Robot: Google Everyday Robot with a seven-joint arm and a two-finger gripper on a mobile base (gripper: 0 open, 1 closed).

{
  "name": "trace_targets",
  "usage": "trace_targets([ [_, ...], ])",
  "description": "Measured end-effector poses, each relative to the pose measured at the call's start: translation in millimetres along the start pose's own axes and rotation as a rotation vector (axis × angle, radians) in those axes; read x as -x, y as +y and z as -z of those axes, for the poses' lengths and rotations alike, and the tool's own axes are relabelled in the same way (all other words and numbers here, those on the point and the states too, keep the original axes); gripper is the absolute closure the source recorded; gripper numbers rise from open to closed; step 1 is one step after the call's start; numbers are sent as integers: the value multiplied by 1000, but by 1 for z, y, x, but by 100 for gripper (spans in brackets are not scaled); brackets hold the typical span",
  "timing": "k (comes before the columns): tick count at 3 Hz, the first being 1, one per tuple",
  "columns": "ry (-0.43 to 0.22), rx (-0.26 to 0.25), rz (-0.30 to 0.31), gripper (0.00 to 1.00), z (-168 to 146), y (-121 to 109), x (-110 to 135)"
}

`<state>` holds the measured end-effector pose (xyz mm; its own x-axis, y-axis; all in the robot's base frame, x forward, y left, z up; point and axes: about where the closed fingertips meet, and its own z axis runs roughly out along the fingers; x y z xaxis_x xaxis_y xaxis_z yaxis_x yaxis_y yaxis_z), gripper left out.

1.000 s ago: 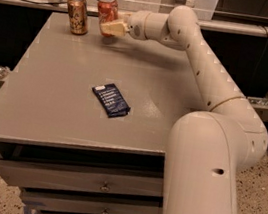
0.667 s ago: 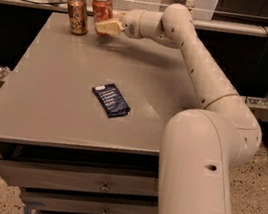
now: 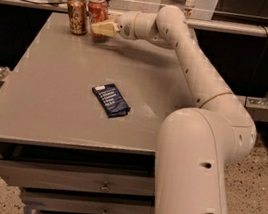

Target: Move coke can near orange can

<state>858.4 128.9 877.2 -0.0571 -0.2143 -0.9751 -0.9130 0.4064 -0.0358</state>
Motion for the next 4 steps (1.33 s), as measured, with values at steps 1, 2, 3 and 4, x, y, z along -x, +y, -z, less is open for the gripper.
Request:
trace_targets([
  [1, 6, 0, -5, 60, -7, 1, -3],
  [2, 14, -4, -9, 36, -9, 1, -7],
  [3, 16, -5, -12, 13, -12, 2, -10],
  [4, 17, -5, -16, 0, -12, 2, -11],
])
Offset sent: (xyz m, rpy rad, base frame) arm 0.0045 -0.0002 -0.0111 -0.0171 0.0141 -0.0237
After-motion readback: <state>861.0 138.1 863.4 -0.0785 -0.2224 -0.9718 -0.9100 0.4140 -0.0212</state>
